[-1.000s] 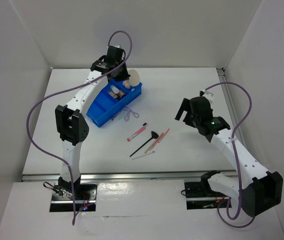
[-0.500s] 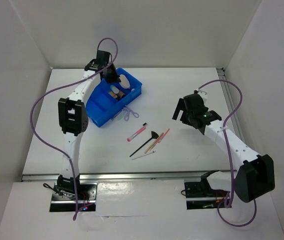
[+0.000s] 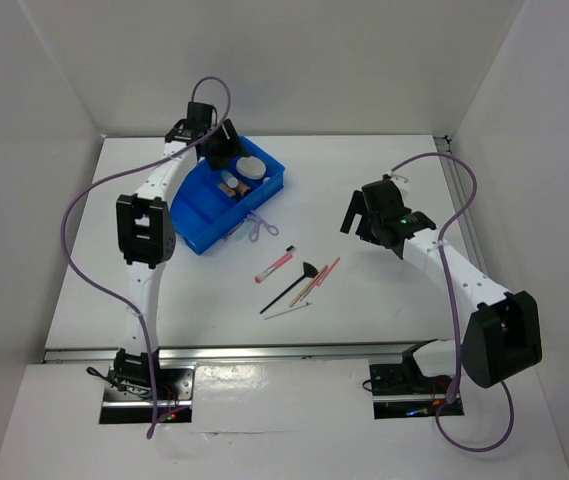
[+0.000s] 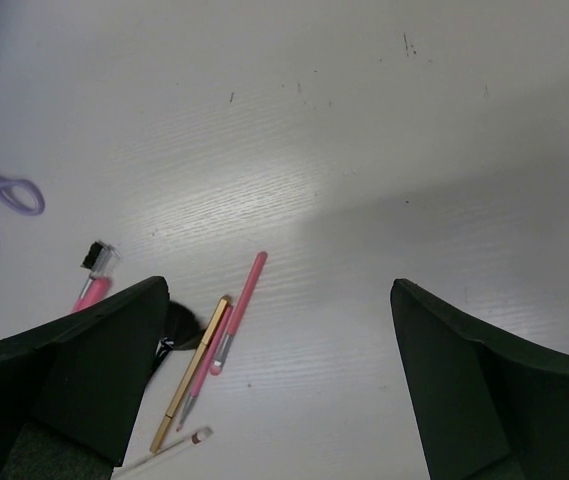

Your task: Organize the makeup

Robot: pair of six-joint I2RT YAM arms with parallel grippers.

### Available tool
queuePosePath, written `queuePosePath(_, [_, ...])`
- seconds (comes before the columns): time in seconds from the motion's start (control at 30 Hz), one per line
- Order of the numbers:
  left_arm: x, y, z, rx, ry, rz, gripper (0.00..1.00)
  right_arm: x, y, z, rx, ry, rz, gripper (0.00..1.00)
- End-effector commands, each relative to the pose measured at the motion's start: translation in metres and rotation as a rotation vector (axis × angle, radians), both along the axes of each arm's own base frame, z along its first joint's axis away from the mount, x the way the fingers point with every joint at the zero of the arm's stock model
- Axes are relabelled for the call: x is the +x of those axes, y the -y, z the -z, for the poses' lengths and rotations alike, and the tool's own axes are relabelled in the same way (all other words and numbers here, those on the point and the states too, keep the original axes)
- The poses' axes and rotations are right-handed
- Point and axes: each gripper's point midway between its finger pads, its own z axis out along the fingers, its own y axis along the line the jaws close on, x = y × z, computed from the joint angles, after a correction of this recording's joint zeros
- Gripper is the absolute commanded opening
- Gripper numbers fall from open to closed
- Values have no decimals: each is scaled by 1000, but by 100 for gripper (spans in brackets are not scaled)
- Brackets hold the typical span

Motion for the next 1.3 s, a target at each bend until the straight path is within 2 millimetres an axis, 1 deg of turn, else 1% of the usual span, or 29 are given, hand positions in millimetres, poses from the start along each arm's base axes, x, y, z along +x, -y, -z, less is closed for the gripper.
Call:
queuePosePath(0.0, [0,-11,-104,25,226,12,75,14,-4,-33,30,101,-4,100])
queuePosePath(0.03, [-7,-8,-114,43,233,24,75,11,-2,-34,32,107,-4,100])
queuePosePath(0.07, [-14,-16,-144,82,296,23,73,11,-4,-37,41,113,-11,100])
queuePosePath(0.1, [-24,-2,-155,102,317,56,72,8,-3,-36,47,112,-5,100])
queuePosePath(0.13, [-42,8,-172,145,353,95,69,4,-2,-39,52,125,-5,100])
queuePosePath(0.17, [-48,4,-177,170,359,99,69,3,-2,-43,56,136,-5,100])
queuePosePath(0.2, [-61,21,-181,189,375,146,65,0,-1,-42,63,137,1,100])
queuePosePath(0.27, [-87,32,-160,256,314,204,63,-8,0,-48,77,153,-6,100])
queuePosePath(0.3, [-103,39,-165,291,330,249,60,-11,2,-47,77,154,-6,100])
queuePosePath(0.33, [-123,60,-140,322,288,322,59,-15,3,-45,77,154,-6,100])
queuePosePath(0.37, [-134,62,-128,364,259,339,59,-19,4,-53,84,173,-7,100])
queuePosePath(0.43, [-160,75,-103,397,201,399,61,-22,6,-55,88,184,-7,100])
queuePosePath(0.47, [-184,81,-76,431,146,452,66,-28,8,-56,89,186,-7,100])
queuePosePath(0.5, [-192,79,-64,464,121,455,68,-30,9,-57,89,186,-7,100])
queuePosePath(0.53, [-204,88,-50,475,97,477,68,-33,9,-57,90,189,-7,100])
queuePosePath(0.57, [-218,86,-32,489,60,498,69,-35,12,-58,88,201,0,100])
queuePosePath(0.6, [-223,82,-26,515,46,483,70,-38,13,-60,88,202,0,100])
queuePosePath(0.67, [-232,90,-16,498,21,465,65,-41,14,-56,87,199,0,100])
queuePosePath(0.7, [-236,85,-6,494,-20,410,56,-42,14,-59,91,210,0,100])
queuePosePath(0.8, [-232,84,7,472,-36,321,51,-43,12,-59,99,207,-9,100])
queuePosePath(0.93, [-218,77,28,505,-79,188,53,-43,11,-59,105,204,-17,100])
queuePosePath(0.97, [-216,76,44,525,-116,168,53,-43,11,-59,105,204,-17,100])
queuePosePath(1.0, [-205,79,41,516,-105,156,53,-44,11,-62,105,204,-17,100])
queuePosePath(1.03, [-206,73,60,574,-153,165,53,-43,13,-62,93,206,-16,100])
queuePosePath(1.07, [-200,70,53,577,-142,146,54,-43,13,-62,93,206,-16,100])
queuePosePath(1.13, [-187,68,61,633,-140,145,59,-43,15,-62,78,209,-13,100])
queuePosePath(1.2, [-184,62,72,664,-168,134,62,-43,15,-62,78,209,-13,100])
queuePosePath(1.23, [-175,59,68,664,-157,114,63,-43,15,-62,78,209,-13,100])
queuePosePath(1.27, [-174,57,68,678,-152,116,63,-42,15,-58,74,198,-13,100])
